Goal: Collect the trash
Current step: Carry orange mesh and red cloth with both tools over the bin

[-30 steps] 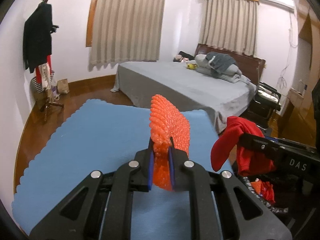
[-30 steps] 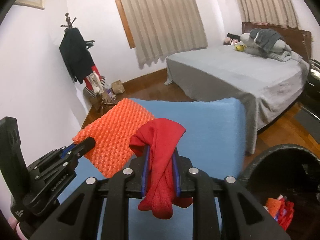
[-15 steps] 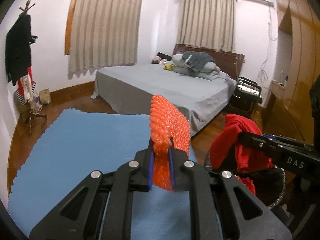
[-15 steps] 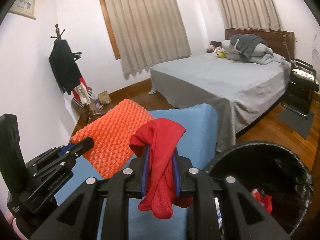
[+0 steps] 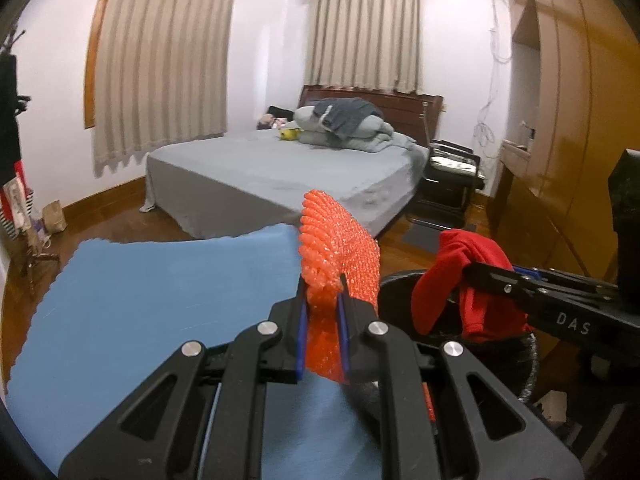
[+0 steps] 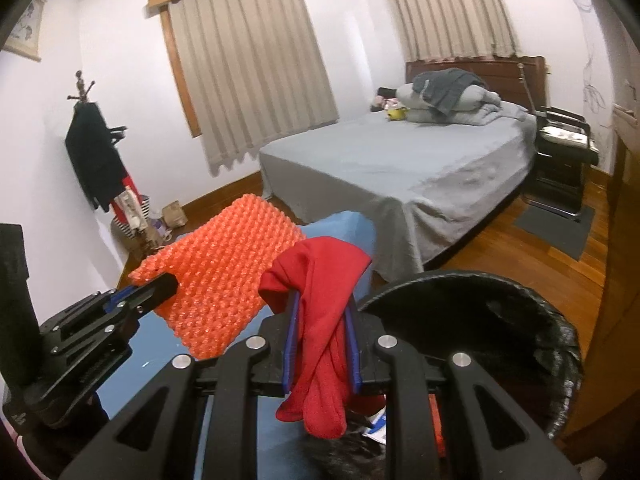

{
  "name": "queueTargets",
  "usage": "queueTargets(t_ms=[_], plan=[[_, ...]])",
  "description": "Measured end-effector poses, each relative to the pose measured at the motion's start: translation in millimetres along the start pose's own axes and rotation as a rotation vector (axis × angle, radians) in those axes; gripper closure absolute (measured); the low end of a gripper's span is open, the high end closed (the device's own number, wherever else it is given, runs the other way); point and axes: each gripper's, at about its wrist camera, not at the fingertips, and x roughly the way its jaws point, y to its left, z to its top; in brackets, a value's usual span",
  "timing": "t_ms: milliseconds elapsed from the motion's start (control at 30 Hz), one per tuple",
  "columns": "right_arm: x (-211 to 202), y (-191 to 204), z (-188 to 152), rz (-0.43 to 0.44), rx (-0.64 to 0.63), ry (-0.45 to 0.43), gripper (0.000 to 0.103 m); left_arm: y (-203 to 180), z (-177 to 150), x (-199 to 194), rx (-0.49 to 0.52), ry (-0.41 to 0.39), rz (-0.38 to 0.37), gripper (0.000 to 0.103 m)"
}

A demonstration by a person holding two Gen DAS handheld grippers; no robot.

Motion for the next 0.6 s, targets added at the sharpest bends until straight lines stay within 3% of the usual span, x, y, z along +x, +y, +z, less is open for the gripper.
queueTargets(t_ms=[600], plan=[[-26.3, -60.8, -13.1, -0.139, 0.072, -0.006, 0.083, -67.7, -2.1, 34.6, 0.084, 0.025, -0.139, 0.091]])
